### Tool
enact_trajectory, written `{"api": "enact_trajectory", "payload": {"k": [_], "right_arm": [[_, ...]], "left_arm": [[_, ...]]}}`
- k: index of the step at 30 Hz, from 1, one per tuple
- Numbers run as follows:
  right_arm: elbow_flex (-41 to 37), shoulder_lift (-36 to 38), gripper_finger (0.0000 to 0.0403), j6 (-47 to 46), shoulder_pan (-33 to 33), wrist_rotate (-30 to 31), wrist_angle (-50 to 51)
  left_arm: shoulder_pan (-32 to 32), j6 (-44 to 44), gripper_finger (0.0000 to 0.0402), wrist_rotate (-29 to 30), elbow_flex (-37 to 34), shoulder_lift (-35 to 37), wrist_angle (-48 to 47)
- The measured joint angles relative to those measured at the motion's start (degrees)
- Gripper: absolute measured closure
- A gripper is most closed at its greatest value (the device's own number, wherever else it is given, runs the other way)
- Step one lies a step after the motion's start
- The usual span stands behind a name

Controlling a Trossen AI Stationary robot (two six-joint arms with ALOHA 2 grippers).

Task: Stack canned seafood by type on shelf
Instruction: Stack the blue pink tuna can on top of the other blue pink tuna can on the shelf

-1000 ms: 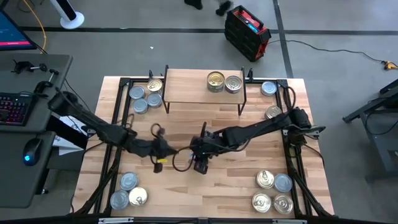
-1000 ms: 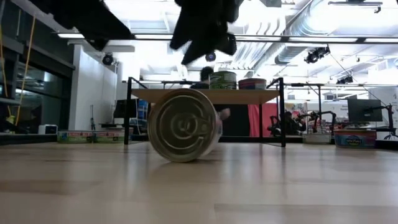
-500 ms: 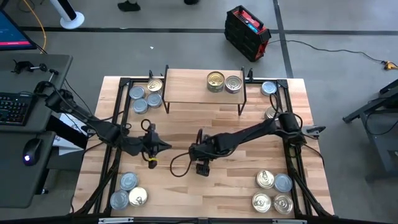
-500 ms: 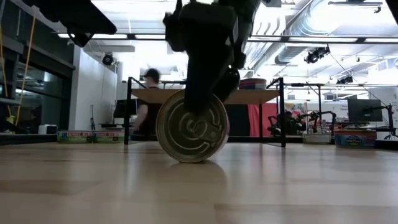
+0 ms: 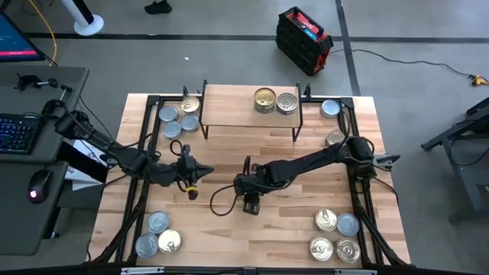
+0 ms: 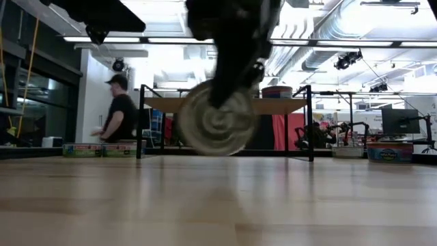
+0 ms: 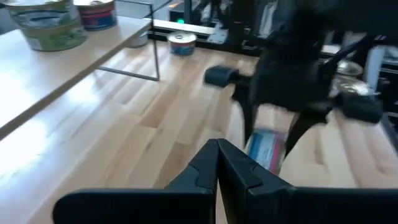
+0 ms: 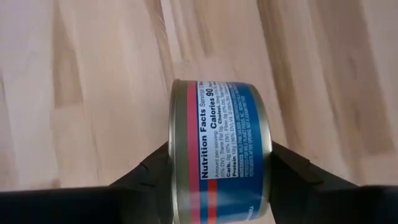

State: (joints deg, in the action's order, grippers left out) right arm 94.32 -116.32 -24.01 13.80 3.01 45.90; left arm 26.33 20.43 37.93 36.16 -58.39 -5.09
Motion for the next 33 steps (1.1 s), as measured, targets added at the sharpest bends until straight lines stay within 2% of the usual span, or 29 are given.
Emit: {"api": "enact_trajectory", "payload": {"k": [3, 6, 9, 12, 16, 19, 22, 25, 29, 33], "right_arm": [[-0.1, 1.7, 0.0237, 1.5, -0.3, -0.5, 9.2], [-4.7, 5.9, 0.0237, 2.4, -0.3, -3.3, 14.6], [-15.0, 14.3, 0.0237, -1.8, -0.3, -5.6, 14.6], [-27.3, 25.4, 0.0237, -12.4, -0.2, -5.0, 13.4], [-39.0, 42.2, 0.0237, -32.7, -0.4, 3.0, 6.5], [-44.2, 53.3, 0.0237, -44.6, -1.9, 12.4, -6.7], [-48.1, 61.7, 0.0237, -50.5, -6.6, 23.1, -18.1], [-50.0, 66.6, 0.0237, -51.0, -13.3, 28.2, -23.4], [-50.2, 68.6, 0.0237, -51.0, -23.6, 27.5, -24.8], [-50.2, 65.9, 0.0237, -50.8, -32.3, 19.3, -29.5]], "left_arm": [[-1.7, -0.6, 0.0402, 0.0, 0.0, -0.4, -0.5], [-3.2, -0.6, 0.0401, -0.7, 0.0, -0.9, -1.0], [-3.9, -0.4, 0.0401, -3.2, 0.0, -1.5, -1.1], [-3.8, 1.2, 0.0401, -4.5, 0.0, -2.2, -1.1], [-3.7, 4.0, 0.0401, -4.4, 0.0, -3.9, -0.6], [-3.9, 4.8, 0.0401, -4.4, 0.0, -5.9, 0.3], [-4.4, 5.0, 0.0401, -4.5, 0.0, -8.2, 3.6], [-4.6, 5.0, 0.0402, -5.1, 0.0, -10.2, 9.2], [-4.6, 5.0, 0.0401, -6.1, 0.0, -12.4, 17.1], [-4.6, 5.0, 0.0401, -6.2, 0.0, -13.8, 21.3]]}}
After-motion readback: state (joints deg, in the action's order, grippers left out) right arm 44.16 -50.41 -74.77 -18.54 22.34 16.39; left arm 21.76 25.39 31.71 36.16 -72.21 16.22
